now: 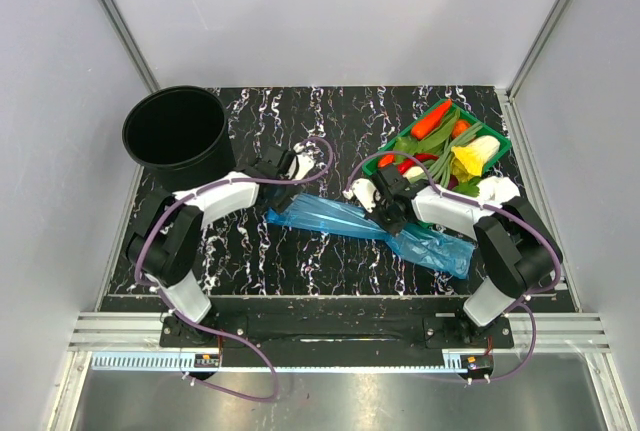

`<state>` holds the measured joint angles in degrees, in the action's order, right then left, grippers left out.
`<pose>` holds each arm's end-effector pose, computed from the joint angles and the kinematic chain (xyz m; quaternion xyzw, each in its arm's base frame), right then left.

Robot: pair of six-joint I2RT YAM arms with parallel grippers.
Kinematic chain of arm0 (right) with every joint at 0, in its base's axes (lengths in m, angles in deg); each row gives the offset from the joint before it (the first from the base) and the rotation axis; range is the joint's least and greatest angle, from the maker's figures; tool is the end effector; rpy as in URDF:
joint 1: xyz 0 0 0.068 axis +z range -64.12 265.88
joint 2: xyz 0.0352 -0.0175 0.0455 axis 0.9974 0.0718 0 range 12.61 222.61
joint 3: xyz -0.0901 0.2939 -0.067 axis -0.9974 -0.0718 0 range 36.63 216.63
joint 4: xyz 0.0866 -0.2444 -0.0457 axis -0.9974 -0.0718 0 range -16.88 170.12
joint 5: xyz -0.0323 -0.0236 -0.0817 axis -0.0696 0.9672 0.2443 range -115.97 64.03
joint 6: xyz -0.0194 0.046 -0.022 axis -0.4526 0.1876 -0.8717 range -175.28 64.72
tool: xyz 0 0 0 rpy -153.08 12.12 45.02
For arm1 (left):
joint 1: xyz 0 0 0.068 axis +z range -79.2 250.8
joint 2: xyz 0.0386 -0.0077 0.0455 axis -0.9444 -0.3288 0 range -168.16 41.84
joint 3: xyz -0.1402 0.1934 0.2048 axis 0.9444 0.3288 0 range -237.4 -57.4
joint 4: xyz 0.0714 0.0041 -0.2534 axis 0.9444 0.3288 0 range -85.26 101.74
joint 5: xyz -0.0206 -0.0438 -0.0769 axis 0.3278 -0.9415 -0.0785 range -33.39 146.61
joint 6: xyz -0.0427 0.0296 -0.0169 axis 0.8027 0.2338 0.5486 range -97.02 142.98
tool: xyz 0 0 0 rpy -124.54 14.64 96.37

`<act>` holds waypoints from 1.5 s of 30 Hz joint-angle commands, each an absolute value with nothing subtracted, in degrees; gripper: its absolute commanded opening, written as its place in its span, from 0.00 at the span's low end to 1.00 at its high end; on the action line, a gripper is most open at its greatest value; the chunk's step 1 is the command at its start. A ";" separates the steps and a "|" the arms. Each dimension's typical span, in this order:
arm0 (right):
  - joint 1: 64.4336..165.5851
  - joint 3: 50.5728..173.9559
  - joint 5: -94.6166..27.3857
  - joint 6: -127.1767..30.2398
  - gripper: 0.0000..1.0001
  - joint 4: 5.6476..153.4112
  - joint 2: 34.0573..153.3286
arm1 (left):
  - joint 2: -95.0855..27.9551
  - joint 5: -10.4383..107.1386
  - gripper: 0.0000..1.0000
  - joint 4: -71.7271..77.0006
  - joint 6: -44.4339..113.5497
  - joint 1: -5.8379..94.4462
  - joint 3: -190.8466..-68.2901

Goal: Put the trash bags into the trash bin

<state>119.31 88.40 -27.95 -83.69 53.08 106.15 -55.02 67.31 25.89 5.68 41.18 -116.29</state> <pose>0.2523 0.1680 0.1971 -0.5077 0.8415 0.0250 0.1829 0.3030 -0.1644 0.2193 0.3593 0.8902 0.0609 0.2732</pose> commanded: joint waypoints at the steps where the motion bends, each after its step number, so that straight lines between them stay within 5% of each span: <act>1: 118.93 84.62 -22.81 -83.23 0.00 44.88 108.59 | -52.91 68.30 0.66 27.33 2.68 42.68 -114.97; 19: 119.02 84.53 -21.32 -83.14 0.00 42.07 105.69 | -49.74 62.86 0.66 29.79 2.85 48.83 -116.46; 29: 119.02 91.20 -27.97 -80.69 0.00 38.29 102.88 | -46.84 48.20 0.67 34.53 6.89 49.01 -122.69; 38: 118.93 101.57 -36.07 -78.57 0.21 38.99 107.26 | -54.65 36.56 0.67 34.63 12.25 49.01 -128.24; 45: 119.02 104.22 -37.14 -78.75 0.22 40.57 110.52 | -62.92 36.49 0.68 33.83 12.08 49.01 -129.73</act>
